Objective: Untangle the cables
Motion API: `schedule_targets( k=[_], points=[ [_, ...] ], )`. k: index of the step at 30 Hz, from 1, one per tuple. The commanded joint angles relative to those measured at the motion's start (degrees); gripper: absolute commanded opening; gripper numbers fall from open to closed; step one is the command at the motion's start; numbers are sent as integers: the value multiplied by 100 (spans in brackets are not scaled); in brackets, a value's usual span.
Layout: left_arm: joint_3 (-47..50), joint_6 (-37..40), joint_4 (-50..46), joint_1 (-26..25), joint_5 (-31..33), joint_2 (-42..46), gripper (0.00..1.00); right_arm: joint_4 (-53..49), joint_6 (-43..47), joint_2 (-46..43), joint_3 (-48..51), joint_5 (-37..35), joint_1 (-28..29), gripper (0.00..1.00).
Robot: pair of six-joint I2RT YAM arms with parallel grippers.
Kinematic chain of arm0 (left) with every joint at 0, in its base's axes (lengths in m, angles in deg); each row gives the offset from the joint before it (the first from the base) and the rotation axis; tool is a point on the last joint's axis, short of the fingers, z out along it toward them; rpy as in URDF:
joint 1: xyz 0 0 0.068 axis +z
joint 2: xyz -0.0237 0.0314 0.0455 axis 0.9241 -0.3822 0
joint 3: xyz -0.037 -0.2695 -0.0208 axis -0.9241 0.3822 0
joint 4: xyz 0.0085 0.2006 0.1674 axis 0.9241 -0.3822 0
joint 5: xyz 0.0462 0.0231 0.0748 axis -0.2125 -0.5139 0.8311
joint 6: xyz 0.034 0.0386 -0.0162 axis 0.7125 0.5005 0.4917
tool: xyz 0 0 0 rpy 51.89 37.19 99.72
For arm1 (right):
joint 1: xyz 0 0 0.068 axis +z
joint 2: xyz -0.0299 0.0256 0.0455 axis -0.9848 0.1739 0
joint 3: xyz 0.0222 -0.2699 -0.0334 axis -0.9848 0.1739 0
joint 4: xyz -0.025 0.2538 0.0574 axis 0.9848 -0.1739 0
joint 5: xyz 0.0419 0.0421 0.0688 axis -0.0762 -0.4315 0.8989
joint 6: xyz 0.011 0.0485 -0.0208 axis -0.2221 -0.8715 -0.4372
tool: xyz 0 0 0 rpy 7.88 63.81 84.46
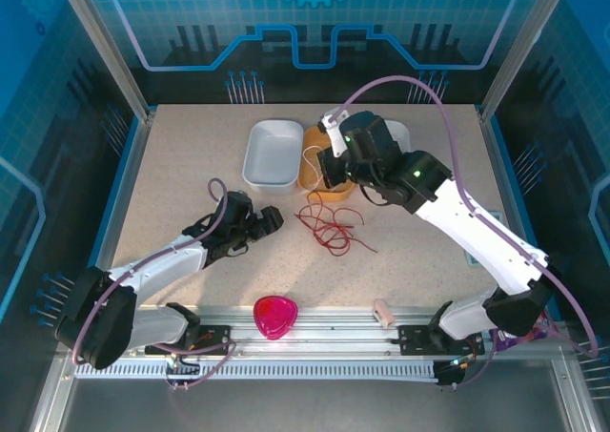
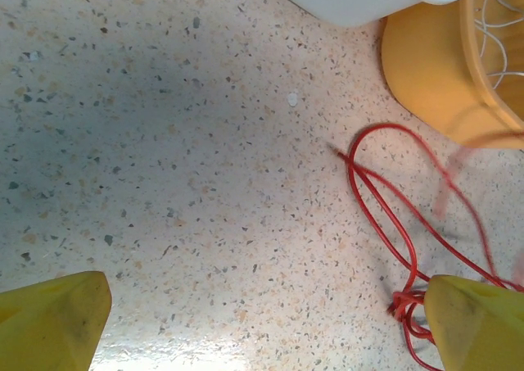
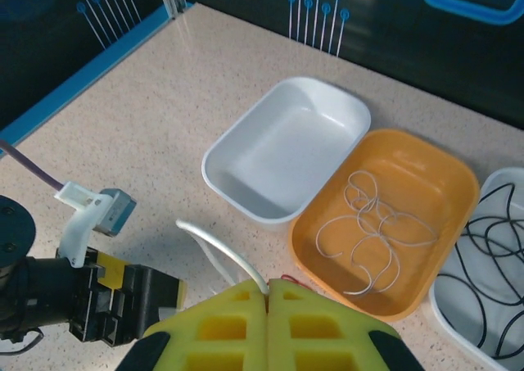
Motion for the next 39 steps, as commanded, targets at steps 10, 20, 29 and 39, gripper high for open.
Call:
schedule_targets(
  k=[10,20,29,39],
  points=[
    [-203,248,326,-88,-255,-71,99,239,474,-456,-311,-216,109,3],
    [-87,68,323,-90,-117,6,99,-226,595,572,-1214,-805,-118,3],
    [47,62,100,-89,103,312,99,-737,327,2043,-2146,-1057,-785,3],
    [49,73,-20,-84,185,410,99,-1086,-112,3492,-2778,-537,-1555,3]
  ],
)
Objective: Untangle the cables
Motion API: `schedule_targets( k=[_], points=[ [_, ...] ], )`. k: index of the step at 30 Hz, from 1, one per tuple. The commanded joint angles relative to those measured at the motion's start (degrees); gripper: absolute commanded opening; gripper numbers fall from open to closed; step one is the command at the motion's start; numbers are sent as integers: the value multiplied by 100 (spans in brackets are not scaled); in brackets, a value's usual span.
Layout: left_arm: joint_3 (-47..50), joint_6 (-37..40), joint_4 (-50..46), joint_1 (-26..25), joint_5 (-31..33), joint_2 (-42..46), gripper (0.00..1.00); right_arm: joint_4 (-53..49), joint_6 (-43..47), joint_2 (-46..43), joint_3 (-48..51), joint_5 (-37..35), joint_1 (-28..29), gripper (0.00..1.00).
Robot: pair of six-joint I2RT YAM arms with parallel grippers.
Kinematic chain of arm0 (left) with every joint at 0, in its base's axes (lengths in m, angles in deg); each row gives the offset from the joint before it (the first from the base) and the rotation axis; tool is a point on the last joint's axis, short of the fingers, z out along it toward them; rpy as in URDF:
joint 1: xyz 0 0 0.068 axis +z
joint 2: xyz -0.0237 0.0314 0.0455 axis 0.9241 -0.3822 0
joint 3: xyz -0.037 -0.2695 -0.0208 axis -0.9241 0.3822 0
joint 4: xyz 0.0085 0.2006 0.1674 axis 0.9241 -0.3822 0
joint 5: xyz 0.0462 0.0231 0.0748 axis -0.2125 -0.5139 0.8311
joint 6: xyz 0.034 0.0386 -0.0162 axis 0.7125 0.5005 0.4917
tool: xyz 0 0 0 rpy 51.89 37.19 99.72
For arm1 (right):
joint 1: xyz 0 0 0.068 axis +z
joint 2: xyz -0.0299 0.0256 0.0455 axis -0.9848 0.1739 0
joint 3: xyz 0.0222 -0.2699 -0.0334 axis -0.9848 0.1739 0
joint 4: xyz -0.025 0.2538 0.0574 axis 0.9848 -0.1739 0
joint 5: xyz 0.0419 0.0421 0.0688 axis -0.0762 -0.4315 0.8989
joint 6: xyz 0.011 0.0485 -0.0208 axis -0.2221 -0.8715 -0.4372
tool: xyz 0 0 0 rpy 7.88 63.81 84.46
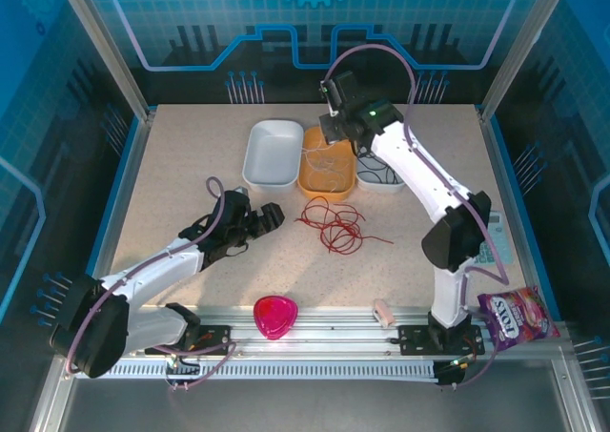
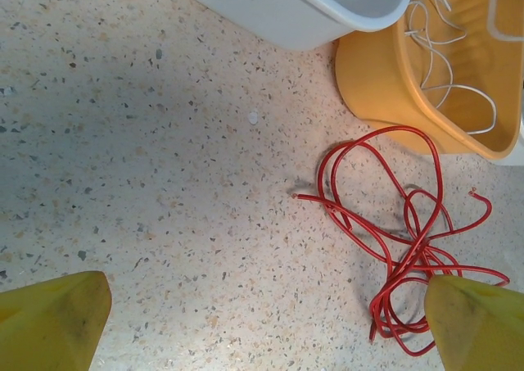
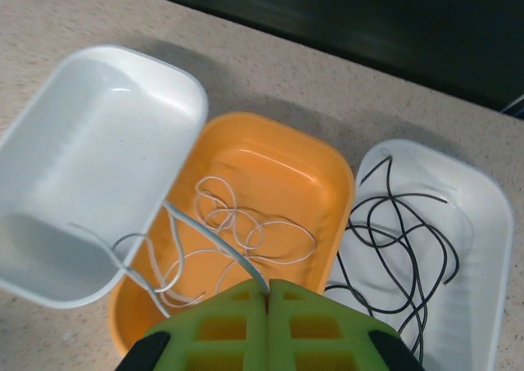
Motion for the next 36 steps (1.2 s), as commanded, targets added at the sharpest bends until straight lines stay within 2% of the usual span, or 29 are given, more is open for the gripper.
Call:
schedule_targets(
  k=[1,10,12,15,18,27,34,36],
  points=[
    [39,-28,-138,-20,104,114,99,-351,-253,480,-412,160,-185,3],
    [25,-19,-159,-19,87,113,99,-772,-406,1525,-925,13,-507,5],
    [14,-19,-161,-22,93,119,99,-747,-354,1654,-945,150,-552,11],
    [-7,-10,-183,-23,102,109,99,-776,-270,1782,-1029,271,-578,29],
    [-26,16,-157,-26,67,102,99,-772,-195,1756,-1034,345,-579,35],
    [-162,265,-85,-75,-109,35,99,-457,-166,992,-376,444,-580,36],
    [-563,846,3,-543,-100,-230,99,254,-518,-291,1263,833,-580,38],
    [-710,998,41,-710,-83,-390,99,436,-686,-690,1791,969,-588,42]
  ],
)
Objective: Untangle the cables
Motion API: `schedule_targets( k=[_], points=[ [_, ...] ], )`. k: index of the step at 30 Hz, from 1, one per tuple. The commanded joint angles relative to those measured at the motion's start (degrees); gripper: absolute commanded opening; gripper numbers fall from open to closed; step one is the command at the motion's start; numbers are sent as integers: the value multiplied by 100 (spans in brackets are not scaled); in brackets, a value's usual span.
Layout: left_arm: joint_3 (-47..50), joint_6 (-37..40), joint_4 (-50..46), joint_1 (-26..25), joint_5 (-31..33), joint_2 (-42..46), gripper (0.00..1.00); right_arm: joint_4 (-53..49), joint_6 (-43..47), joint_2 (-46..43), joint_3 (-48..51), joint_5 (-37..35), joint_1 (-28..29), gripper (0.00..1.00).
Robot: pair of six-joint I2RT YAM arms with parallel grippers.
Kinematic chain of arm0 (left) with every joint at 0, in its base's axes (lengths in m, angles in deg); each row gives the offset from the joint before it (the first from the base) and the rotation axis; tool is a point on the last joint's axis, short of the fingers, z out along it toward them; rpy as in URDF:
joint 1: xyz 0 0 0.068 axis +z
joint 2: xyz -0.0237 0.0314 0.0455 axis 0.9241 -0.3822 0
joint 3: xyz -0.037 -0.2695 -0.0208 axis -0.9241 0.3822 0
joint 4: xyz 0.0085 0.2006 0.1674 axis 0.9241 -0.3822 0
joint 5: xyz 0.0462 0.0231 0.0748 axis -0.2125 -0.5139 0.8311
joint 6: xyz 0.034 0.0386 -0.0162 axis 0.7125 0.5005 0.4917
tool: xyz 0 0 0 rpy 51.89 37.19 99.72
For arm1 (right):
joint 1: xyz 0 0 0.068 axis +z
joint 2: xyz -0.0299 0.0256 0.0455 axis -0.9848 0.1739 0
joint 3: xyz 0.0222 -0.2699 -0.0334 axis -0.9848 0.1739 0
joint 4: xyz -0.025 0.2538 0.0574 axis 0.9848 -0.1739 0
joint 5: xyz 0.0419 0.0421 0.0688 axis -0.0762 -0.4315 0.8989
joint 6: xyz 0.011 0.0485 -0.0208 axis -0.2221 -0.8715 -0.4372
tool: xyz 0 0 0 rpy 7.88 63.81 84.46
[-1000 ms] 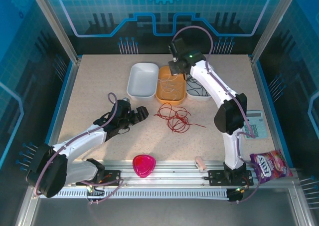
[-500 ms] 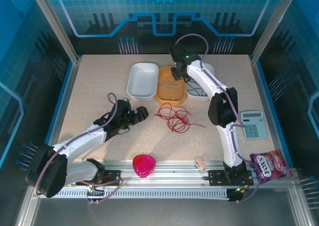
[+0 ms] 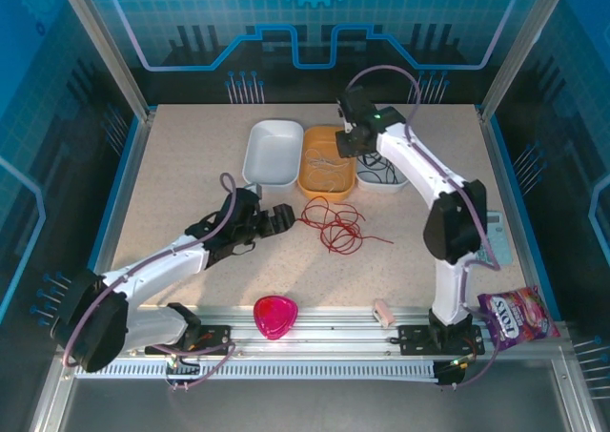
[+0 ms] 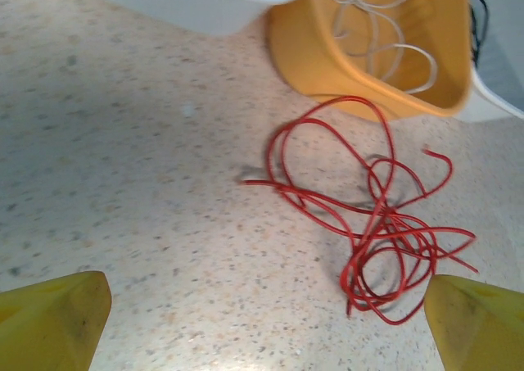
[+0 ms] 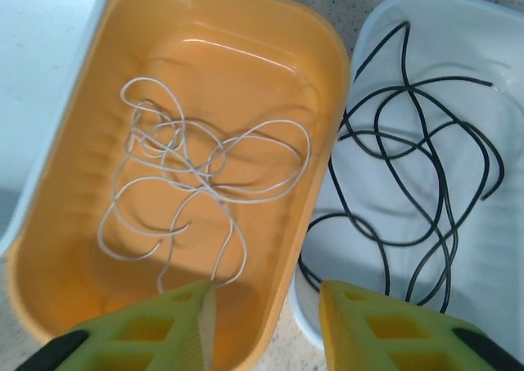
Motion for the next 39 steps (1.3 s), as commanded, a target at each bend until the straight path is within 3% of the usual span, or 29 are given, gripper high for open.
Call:
schedule_targets(
  k=[1,6,15,19,20,21,31,39],
  points=[
    [-374,490,82,-280,-57,-277,99,435,-374,-729,736,351,-53,45],
    [-883,821,50,-698,-67,-911,96,811,-727,-1819,2123,760,-126,58],
    [-1954,918,-42,-984,-232,-2409,64,1080,-1003,-3435,3788,975,-329,68],
    [-2311,878,-178,-1038,-130,-2869,56,1123,-1035,-3888,4114,979,-509,73],
    [-2363,892,-186,-1055,-70,-2940,54,1152,-1047,-3996,4197,978,-546,80],
    [-2406,920,-207,-1074,15,-3002,51,1196,-1048,-4096,4286,998,-586,99],
    [-2786,948,-457,-1099,538,-3391,42,1193,-1117,-4448,4620,915,-796,100],
    [-3069,940,-520,-1099,471,-3745,38,1144,-1135,-4519,4675,781,-799,100]
  ],
)
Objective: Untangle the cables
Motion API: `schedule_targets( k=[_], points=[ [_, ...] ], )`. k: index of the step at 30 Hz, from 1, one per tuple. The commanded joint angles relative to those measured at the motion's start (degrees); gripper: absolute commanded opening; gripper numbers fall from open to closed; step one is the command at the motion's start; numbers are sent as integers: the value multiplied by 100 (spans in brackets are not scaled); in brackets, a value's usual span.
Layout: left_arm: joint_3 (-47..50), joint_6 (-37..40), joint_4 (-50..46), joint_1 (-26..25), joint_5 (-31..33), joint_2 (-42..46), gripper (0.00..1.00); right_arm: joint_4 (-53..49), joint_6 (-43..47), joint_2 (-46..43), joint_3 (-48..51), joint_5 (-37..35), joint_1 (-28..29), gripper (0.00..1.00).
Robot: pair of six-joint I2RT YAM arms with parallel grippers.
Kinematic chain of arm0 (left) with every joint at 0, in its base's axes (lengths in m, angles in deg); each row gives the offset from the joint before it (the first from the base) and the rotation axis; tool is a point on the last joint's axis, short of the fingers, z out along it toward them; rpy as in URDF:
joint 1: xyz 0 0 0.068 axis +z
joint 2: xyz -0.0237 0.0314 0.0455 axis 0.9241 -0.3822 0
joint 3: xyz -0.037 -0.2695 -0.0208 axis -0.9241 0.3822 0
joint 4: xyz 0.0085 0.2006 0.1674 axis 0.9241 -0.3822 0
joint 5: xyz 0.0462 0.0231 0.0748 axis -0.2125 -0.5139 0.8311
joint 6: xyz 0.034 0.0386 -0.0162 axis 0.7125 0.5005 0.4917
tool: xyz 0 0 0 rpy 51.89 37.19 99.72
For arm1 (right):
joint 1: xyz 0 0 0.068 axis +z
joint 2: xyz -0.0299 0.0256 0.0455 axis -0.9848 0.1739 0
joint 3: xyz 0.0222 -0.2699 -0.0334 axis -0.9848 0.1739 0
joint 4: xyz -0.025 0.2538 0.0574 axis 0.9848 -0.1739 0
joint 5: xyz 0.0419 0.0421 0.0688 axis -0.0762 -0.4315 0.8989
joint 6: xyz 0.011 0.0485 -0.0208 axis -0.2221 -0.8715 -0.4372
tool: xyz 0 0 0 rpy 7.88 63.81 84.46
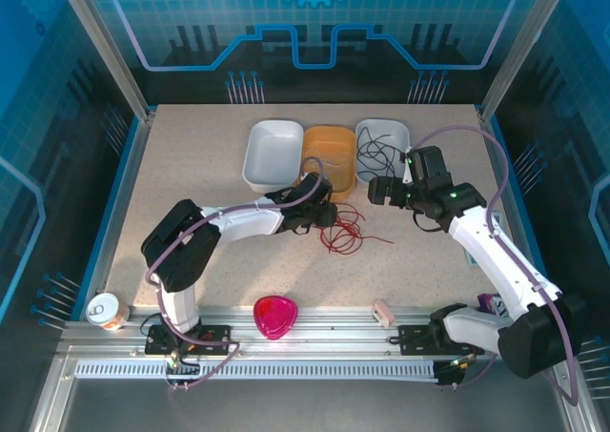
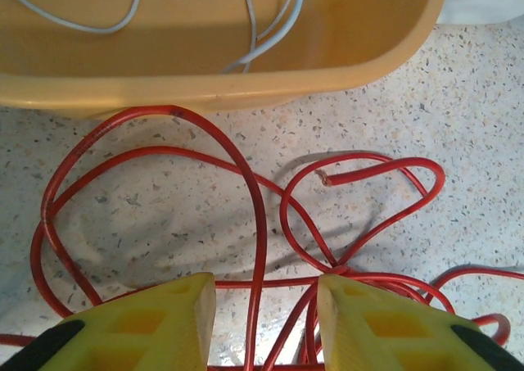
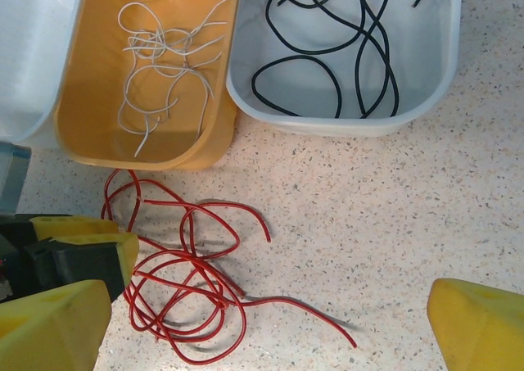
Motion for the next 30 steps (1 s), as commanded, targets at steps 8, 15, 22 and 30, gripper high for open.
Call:
schedule_targets(
  k=[8,15,22,30],
  points=[
    [-239,98,-227,-70,-6,-206,11,232,-149,-220,222,-128,-86,100],
    [30,99,-310,-165,145,230,0,695,-182,-488,423,129,-120,100],
    [720,-131,-341,-197,363,1132,0,1094,-77,-355,644,849,-153,100],
    [1487,-228,-351,-200,592,2357,0,1115,23,94,914,1101,498,79]
  ],
)
